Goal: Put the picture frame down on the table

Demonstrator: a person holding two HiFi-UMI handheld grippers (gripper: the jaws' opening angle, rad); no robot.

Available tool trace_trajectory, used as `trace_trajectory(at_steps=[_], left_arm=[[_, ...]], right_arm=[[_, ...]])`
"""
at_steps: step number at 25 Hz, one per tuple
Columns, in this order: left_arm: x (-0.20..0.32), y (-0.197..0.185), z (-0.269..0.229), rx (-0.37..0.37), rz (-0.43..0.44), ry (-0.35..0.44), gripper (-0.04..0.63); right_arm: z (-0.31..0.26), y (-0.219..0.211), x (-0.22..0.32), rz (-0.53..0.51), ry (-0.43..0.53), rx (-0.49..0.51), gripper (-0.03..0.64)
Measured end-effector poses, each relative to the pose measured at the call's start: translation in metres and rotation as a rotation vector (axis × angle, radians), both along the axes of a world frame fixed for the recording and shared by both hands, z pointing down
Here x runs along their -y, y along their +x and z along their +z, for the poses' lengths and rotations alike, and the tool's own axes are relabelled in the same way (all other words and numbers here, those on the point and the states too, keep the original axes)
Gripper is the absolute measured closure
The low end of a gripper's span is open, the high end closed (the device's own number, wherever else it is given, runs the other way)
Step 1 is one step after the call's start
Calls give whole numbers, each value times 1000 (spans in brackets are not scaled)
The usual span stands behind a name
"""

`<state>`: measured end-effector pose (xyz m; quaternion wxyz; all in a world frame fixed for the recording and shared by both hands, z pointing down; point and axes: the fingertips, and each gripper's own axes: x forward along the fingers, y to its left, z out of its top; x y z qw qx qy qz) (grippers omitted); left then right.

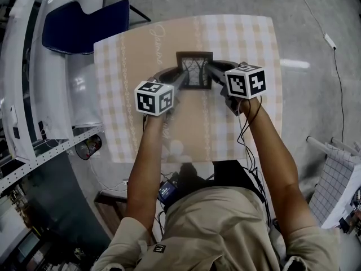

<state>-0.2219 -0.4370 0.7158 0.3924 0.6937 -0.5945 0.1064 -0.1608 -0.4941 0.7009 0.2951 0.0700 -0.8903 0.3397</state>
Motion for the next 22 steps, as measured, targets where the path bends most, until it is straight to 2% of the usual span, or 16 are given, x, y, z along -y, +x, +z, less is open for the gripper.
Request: trace_trajectory(at_steps=[17,22], left_arm=[[14,-10,27,-10,-24,-19,480],[18,-12,37,14,-35,-26,479]], right_arm=[[33,-9,22,57,-6,-23,528],[43,-12,29,90,17,-42,511]])
